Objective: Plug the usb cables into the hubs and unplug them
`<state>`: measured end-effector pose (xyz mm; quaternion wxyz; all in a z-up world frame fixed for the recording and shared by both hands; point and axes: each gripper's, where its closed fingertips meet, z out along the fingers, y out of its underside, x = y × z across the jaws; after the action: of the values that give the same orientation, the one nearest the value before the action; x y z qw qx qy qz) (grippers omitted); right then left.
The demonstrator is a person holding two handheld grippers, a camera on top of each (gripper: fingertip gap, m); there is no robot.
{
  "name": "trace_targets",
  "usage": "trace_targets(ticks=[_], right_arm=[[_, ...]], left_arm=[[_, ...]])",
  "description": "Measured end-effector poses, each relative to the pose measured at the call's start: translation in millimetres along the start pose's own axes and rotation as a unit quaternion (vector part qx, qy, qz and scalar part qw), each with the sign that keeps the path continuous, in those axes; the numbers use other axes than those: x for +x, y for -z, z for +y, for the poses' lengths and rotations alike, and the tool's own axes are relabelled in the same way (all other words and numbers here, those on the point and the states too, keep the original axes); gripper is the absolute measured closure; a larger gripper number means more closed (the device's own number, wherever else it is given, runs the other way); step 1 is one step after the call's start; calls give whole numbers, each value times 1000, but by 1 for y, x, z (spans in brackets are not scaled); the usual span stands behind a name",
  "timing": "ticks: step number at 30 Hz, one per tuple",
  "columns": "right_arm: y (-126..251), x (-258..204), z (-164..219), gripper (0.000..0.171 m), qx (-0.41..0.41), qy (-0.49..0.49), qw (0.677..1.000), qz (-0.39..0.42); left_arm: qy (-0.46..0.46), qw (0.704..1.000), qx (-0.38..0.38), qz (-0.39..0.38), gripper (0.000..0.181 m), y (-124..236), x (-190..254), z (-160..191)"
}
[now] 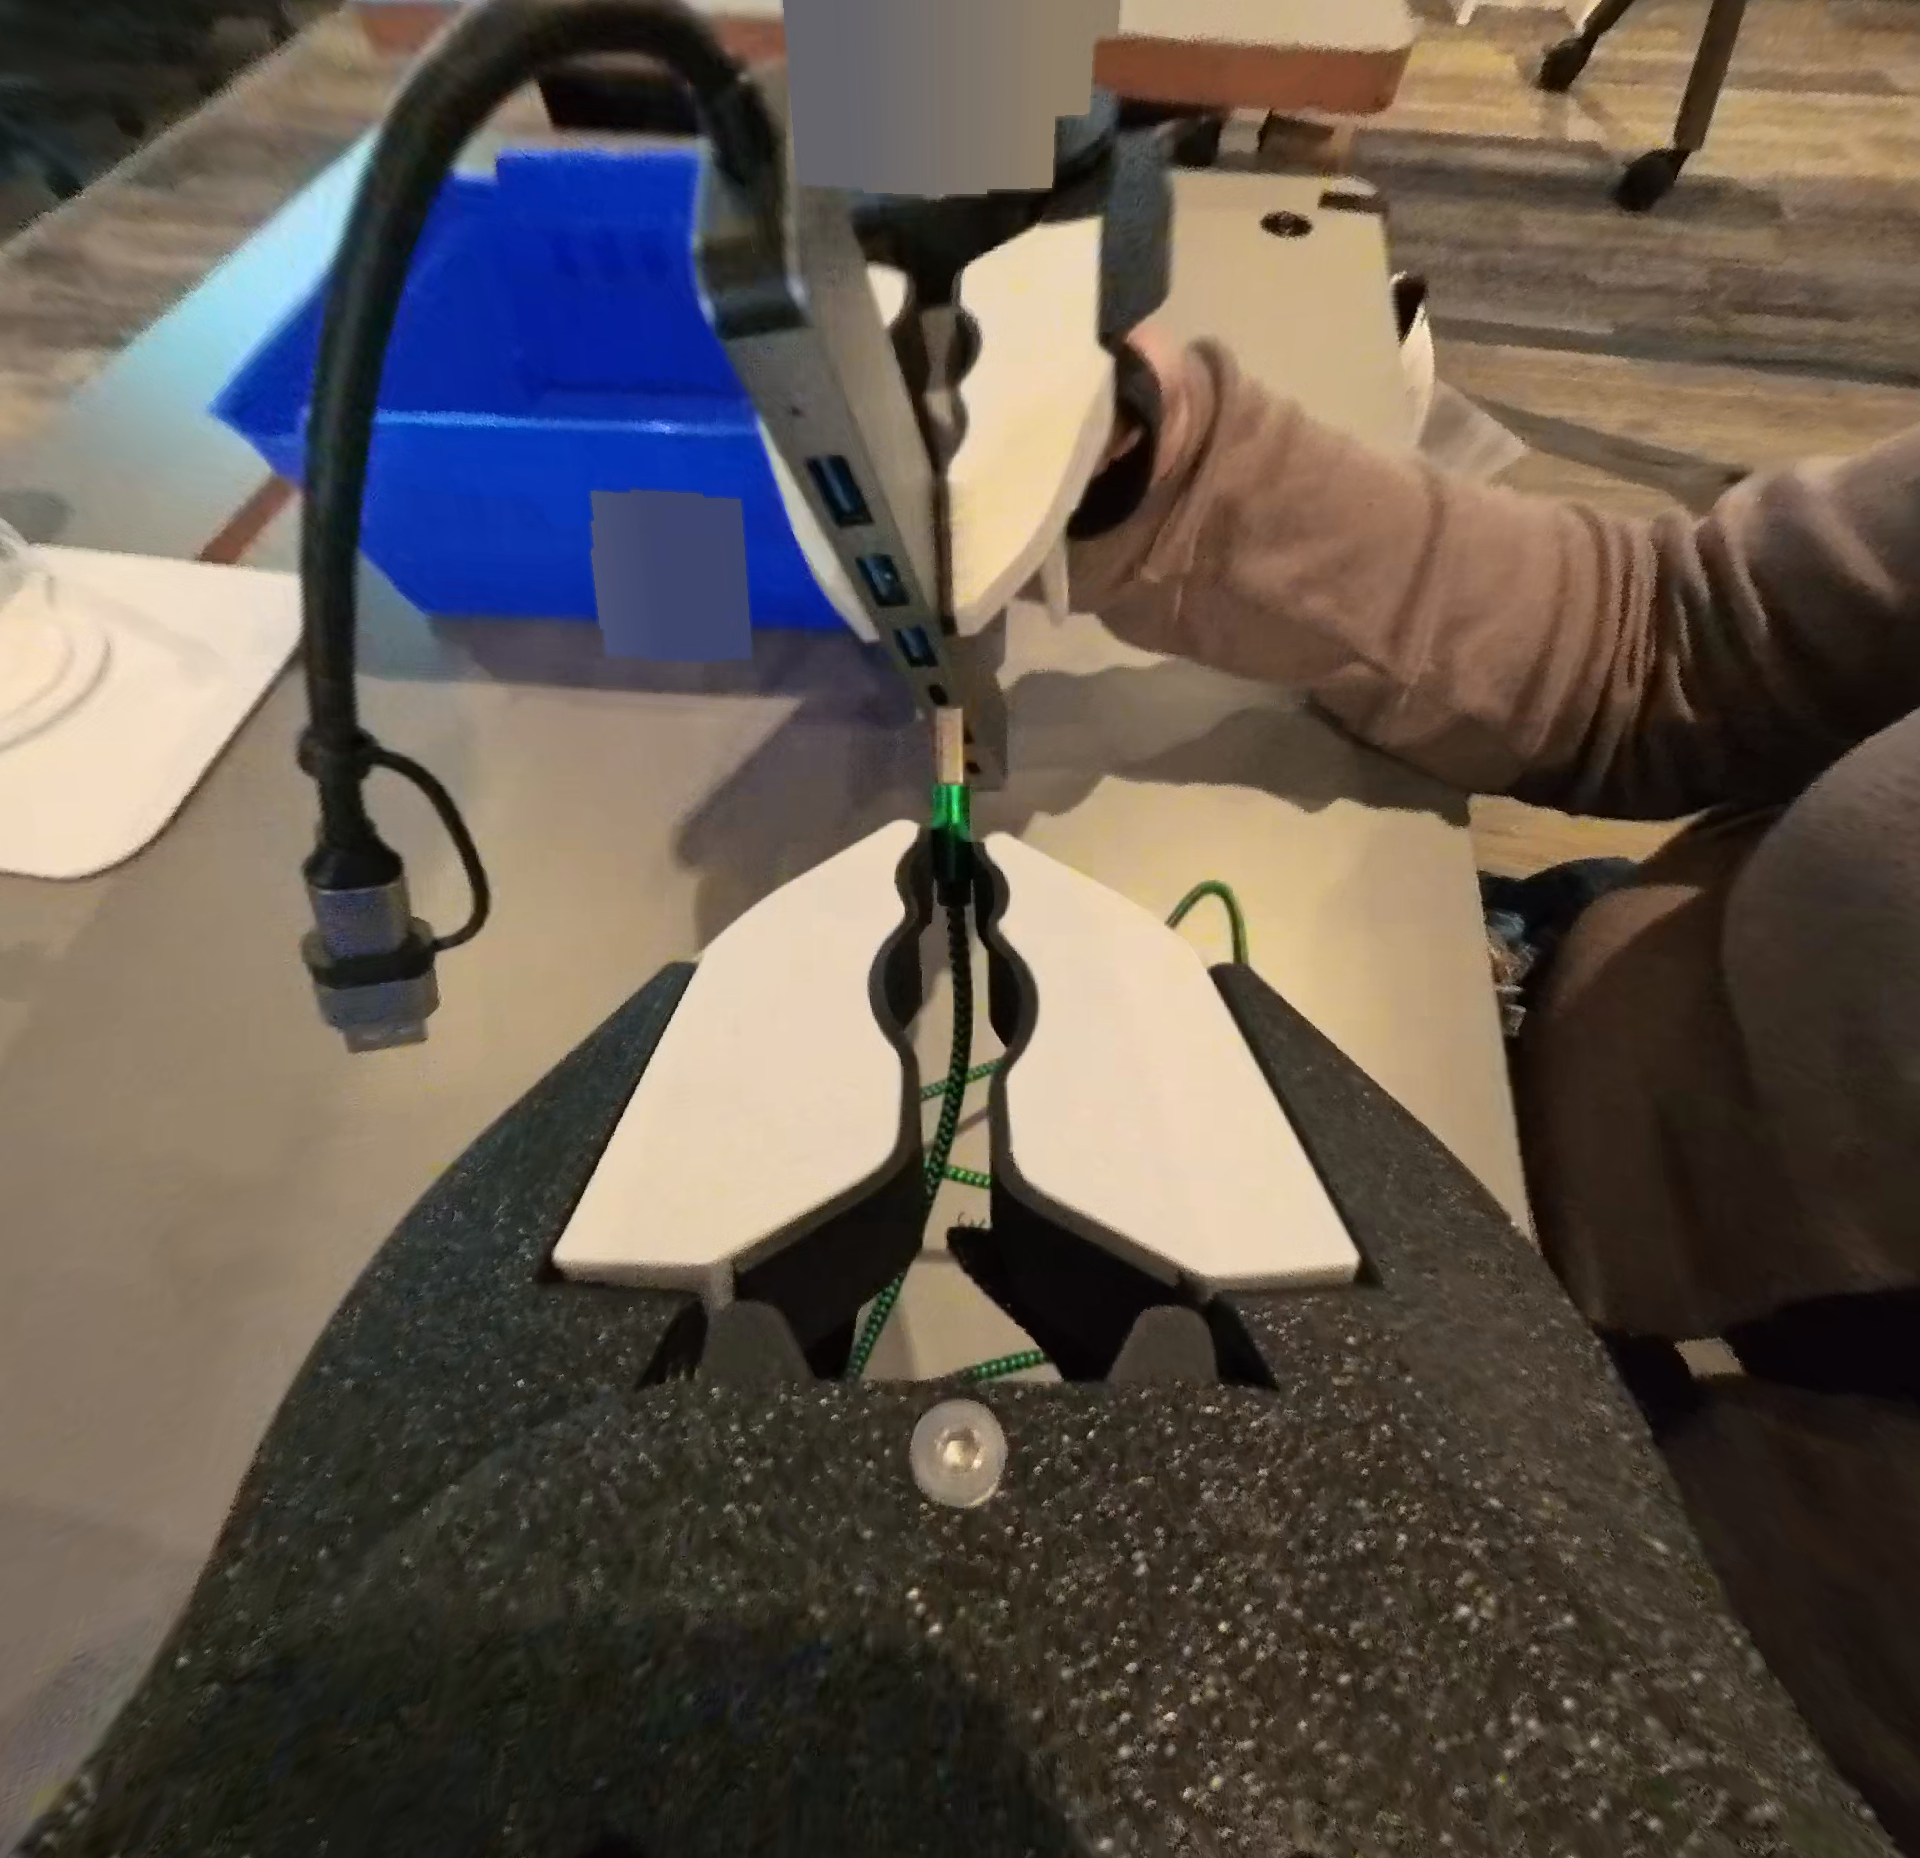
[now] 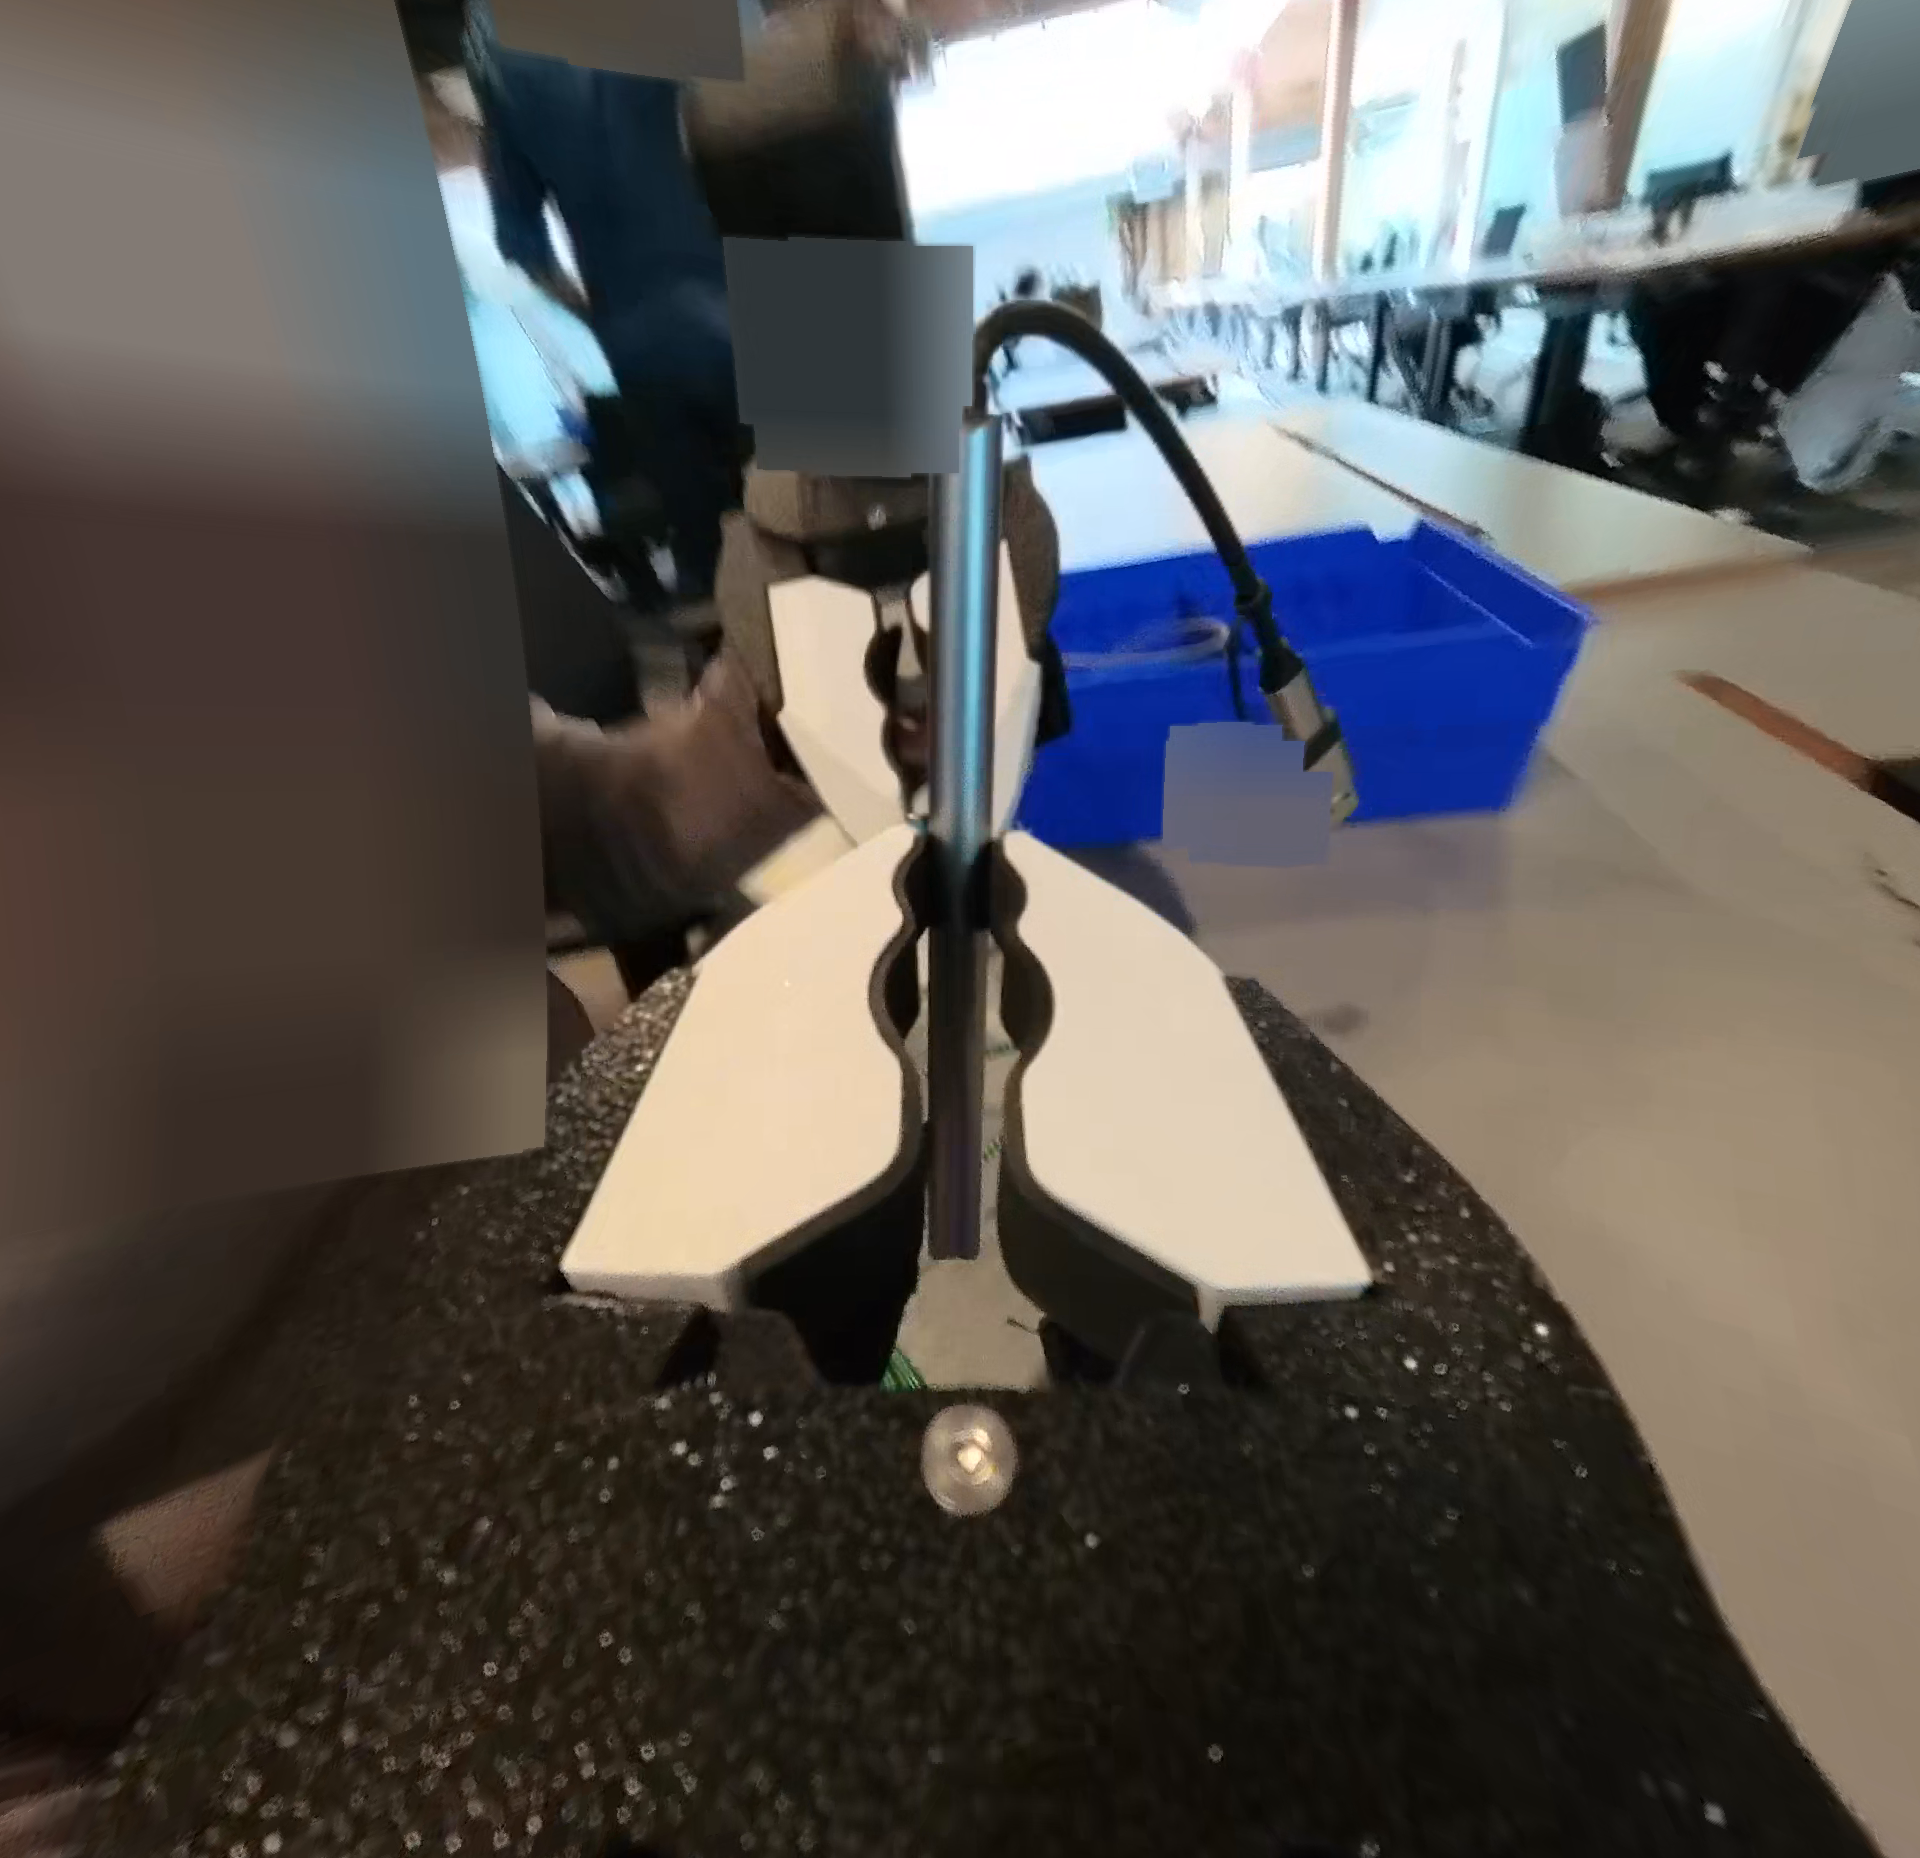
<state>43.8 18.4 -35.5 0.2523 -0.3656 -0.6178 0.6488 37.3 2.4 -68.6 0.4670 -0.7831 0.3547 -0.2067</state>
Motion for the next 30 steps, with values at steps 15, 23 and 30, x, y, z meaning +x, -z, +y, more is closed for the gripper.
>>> trace_targets(ticks=[15, 23, 30], right_arm=[[-3, 2, 32, 162, -87, -6, 996, 4], [-8, 1, 40, 162, -101, -12, 995, -18], [-11, 1, 45, 162, -101, -14, 995, -23]], left_arm=[[36, 996, -80, 31, 174, -14, -1, 21], [35, 989, -136, 40, 174, -12, 2, 28], [18, 987, -159, 30, 174, -13, 2, 33]])
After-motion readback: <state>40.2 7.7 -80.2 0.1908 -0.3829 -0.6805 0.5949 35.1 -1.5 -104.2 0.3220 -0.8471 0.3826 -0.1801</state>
